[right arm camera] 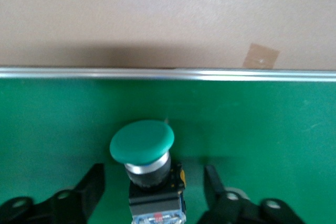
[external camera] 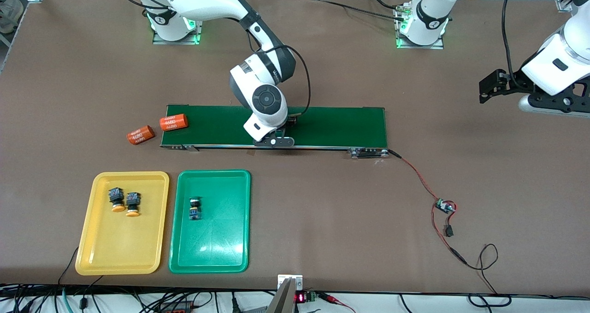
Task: Sort buttons by color to trays
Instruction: 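Carry the second green button into the green tray and release it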
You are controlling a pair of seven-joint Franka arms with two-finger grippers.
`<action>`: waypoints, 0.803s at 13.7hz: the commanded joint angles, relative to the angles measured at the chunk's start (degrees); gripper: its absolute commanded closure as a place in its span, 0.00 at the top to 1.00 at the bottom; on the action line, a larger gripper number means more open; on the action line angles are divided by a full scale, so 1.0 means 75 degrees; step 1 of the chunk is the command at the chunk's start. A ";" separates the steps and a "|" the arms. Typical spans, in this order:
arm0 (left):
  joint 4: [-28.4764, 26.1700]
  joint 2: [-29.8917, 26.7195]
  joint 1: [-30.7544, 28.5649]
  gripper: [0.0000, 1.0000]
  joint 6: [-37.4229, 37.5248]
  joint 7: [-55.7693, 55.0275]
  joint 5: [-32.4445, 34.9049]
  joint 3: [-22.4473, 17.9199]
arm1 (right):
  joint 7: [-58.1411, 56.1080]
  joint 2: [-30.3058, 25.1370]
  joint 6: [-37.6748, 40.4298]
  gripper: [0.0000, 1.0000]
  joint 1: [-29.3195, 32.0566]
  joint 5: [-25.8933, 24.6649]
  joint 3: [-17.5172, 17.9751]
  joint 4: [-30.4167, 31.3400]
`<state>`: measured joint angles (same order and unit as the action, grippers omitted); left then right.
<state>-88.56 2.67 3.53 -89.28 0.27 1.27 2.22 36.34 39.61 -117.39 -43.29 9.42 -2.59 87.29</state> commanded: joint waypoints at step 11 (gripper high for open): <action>0.0124 -0.0004 -0.0026 1.00 0.0197 0.0047 -0.0052 0.0008 | -0.0706 -0.0032 0.0018 0.00 0.1234 0.0057 -0.0439 -0.1147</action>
<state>-88.56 2.67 3.53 -89.05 0.27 1.27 2.22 33.70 38.55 -117.95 -37.43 9.41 -5.81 82.53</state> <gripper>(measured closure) 0.000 0.674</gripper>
